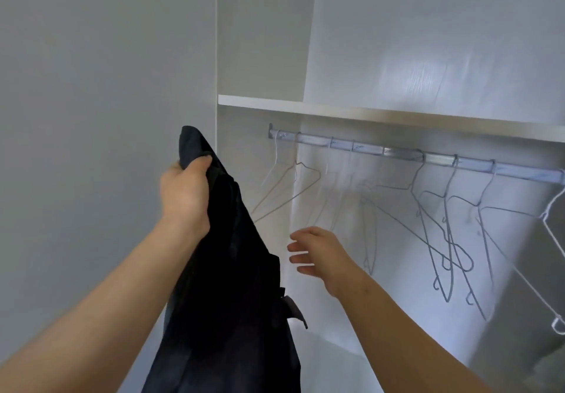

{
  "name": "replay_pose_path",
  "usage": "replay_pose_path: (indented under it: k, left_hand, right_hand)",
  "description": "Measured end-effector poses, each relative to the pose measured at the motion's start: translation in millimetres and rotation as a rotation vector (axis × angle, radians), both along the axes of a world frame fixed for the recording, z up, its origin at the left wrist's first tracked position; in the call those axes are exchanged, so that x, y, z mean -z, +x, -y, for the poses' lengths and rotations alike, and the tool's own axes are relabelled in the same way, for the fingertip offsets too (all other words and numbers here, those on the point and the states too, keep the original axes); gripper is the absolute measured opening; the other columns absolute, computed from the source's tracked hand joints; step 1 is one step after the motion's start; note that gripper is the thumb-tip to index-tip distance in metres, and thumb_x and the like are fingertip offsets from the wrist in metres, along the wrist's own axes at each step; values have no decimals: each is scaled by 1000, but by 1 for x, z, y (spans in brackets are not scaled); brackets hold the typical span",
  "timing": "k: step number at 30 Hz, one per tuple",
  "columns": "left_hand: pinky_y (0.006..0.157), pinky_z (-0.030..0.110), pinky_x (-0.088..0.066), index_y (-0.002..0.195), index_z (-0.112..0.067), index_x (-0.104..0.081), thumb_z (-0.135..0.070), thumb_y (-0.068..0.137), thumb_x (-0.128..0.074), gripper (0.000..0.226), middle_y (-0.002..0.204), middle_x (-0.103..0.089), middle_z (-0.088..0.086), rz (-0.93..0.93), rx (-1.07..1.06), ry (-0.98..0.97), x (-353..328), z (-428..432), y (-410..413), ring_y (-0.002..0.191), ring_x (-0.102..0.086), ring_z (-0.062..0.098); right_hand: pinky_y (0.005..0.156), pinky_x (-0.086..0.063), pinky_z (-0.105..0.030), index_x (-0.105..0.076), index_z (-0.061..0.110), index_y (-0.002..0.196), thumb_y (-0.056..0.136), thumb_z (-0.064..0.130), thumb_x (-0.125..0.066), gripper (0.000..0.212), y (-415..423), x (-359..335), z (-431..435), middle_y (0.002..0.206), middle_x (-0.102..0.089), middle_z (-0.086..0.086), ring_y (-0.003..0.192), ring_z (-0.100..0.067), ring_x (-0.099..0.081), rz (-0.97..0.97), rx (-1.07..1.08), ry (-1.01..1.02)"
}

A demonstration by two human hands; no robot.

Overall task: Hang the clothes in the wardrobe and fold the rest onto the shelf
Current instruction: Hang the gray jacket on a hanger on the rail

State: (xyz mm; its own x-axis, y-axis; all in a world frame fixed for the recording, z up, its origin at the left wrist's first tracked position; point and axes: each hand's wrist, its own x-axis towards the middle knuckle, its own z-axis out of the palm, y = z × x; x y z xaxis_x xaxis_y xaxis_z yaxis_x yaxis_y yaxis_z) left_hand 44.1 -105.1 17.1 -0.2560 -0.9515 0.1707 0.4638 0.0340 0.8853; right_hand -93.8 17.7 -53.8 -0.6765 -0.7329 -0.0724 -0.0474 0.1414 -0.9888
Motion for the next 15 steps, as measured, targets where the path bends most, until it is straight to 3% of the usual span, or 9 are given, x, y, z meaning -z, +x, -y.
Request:
replay_pose_path:
  k: [4, 8, 12, 15]
  left_hand:
    - [79, 43, -53, 80, -15, -53, -19, 86, -59, 10, 79, -55, 6, 78, 3, 36, 15, 24, 2, 80, -57, 27]
    - [56, 31, -55, 83, -17, -55, -23, 87, -60, 9, 77, -59, 6, 68, 86, 41, 19, 49, -1, 61, -63, 21]
    - [48, 26, -54, 82, -17, -57, -25, 87, -61, 11, 71, -63, 3, 48, 158, 25, 21, 74, -6, 53, -65, 18]
    - [48, 28, -55, 79, -15, -58, -22, 87, -62, 11, 63, -63, 1, 13, 184, 28, 26, 95, -17, 49, -64, 15]
  right_hand:
    - [63, -49, -25, -58, 13, 85, 93, 15, -52, 11, -1, 5, 39, 79, -60, -4, 66, -17, -59, 37, -26, -23]
    - [64, -49, -24, -56, 16, 82, 95, 14, -49, 15, -3, 2, 92, 82, -59, -4, 69, -16, -59, 46, -25, -80]
    - [65, -42, -28, -54, 14, 84, 93, 9, -43, 15, -4, 3, 158, 76, -49, -3, 72, -19, -49, 48, -1, -56]
    - [54, -28, -30, -39, 11, 62, 87, 3, -43, 26, -15, 13, 201, 60, -34, -6, 56, -18, -33, 27, 52, 62]
